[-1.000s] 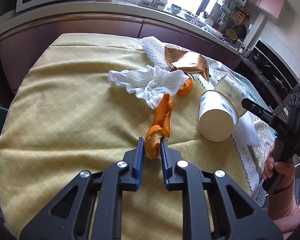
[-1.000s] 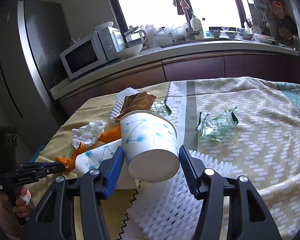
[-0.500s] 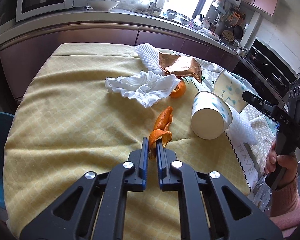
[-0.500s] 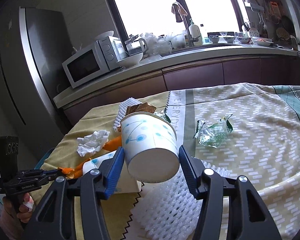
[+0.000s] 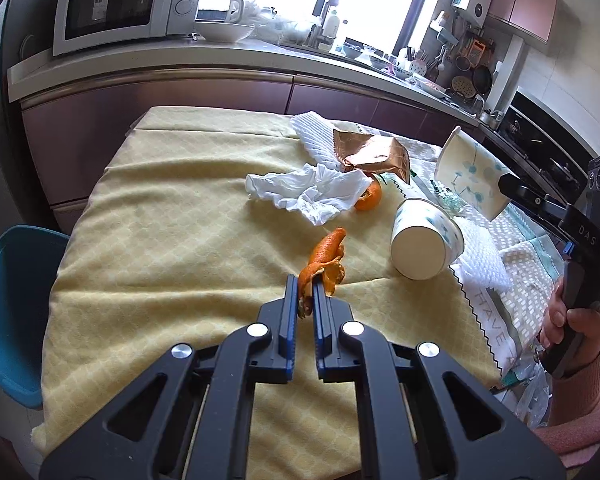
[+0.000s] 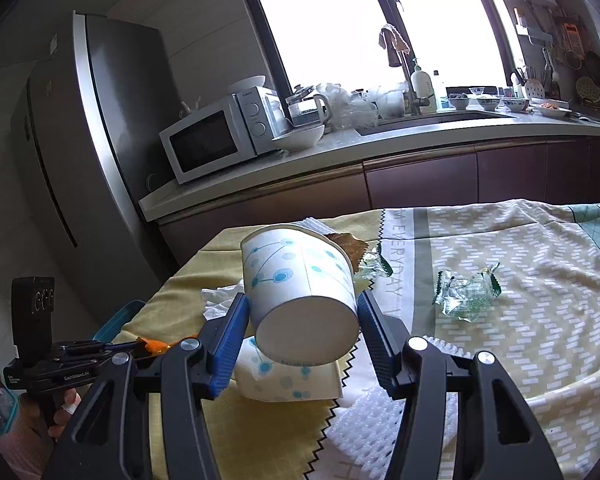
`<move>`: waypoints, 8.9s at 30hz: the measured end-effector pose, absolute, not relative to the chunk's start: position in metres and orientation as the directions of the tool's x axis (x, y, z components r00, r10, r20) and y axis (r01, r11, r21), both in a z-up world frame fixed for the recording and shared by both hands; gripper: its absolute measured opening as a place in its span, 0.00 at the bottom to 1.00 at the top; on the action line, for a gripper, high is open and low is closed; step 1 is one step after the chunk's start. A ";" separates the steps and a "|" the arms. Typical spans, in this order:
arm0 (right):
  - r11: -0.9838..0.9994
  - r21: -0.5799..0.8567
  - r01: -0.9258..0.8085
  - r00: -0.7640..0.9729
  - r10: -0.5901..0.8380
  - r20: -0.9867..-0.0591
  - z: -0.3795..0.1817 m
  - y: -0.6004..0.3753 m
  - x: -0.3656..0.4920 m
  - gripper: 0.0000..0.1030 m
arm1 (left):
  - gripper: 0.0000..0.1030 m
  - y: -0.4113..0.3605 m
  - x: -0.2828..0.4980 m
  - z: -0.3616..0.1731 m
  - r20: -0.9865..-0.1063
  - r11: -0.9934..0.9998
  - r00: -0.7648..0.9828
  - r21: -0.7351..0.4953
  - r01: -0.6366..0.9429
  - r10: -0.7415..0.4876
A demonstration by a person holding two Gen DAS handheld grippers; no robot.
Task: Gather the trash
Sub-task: 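Carry the orange peel and paper cup to the teal bin and release both, then grasp the white tissue with the left gripper while the right gripper grasps another paper cup, then carry the tissue and paper cup over the teal bin with both grippers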
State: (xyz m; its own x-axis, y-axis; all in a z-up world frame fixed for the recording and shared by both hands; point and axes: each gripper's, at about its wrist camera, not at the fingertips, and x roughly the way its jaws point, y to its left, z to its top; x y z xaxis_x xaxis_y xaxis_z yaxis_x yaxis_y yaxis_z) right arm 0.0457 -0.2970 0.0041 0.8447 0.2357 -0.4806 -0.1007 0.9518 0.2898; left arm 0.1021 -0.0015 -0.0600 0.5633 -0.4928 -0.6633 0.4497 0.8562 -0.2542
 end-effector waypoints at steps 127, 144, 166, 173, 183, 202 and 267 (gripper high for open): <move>0.712 0.278 -0.644 0.385 0.616 -0.687 -0.043 0.041 0.182 0.53 | 0.24 0.263 0.132 -0.103 -0.685 0.949 0.721 -0.287 -0.129 -0.109; 0.797 0.278 -0.536 0.566 0.584 -0.583 0.000 -0.100 0.125 0.54 | 0.37 0.142 0.112 -0.056 -0.606 0.942 0.723 -0.263 0.209 -0.330; 0.928 0.351 -0.122 0.698 0.332 -0.634 -0.032 -0.304 0.092 0.60 | 0.58 -0.033 0.189 -0.082 -0.709 0.851 0.482 -0.349 0.392 -0.514; 0.908 0.393 -0.146 0.670 0.383 -0.636 -0.046 -0.307 0.094 0.60 | 0.57 -0.054 0.207 -0.091 -0.728 0.847 0.443 -0.387 0.364 -0.523; 0.867 0.453 -0.206 0.630 0.472 -0.617 -0.054 -0.300 0.091 0.60 | 0.29 -0.059 0.226 -0.095 -0.731 0.843 0.422 -0.443 0.306 -0.537; 0.845 0.458 -0.277 0.618 0.521 -0.588 -0.042 -0.288 0.078 0.30 | 0.03 -0.026 0.195 -0.075 -0.692 0.857 0.506 -0.409 0.314 -0.516; 0.608 0.411 -0.680 0.373 0.768 -0.520 -0.002 -0.087 0.119 0.04 | 0.03 0.223 0.066 -0.027 -0.587 0.959 0.790 -0.285 0.007 -0.180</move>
